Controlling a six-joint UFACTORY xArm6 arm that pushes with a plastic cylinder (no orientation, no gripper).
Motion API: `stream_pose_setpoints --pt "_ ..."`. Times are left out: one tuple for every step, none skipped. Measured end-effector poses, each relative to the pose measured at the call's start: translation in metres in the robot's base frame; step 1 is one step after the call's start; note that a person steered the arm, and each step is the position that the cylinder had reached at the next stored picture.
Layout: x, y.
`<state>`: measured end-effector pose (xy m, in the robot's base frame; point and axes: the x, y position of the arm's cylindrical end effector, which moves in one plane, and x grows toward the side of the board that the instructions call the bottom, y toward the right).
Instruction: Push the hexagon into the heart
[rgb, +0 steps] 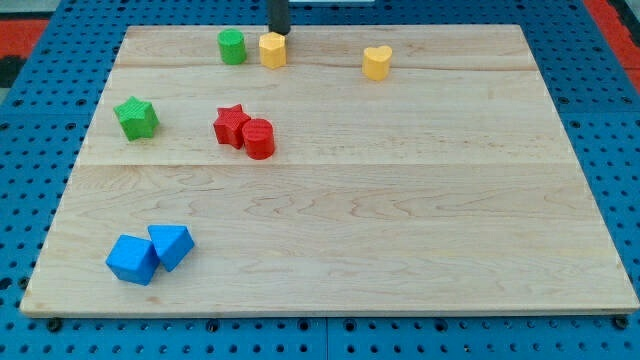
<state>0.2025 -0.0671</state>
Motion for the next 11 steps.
stream_pose_setpoints --pt "0.016 0.0" --pt "0.008 0.006" --pt "-0.003 -0.016" --pt "0.04 -0.037" --pt "0.044 -0.035" --pt "0.051 -0.038" --pt "0.058 -0.043" --pt "0.058 -0.034" --pt "0.051 0.012" --pt "0.06 0.063" --pt "0.031 0.061"
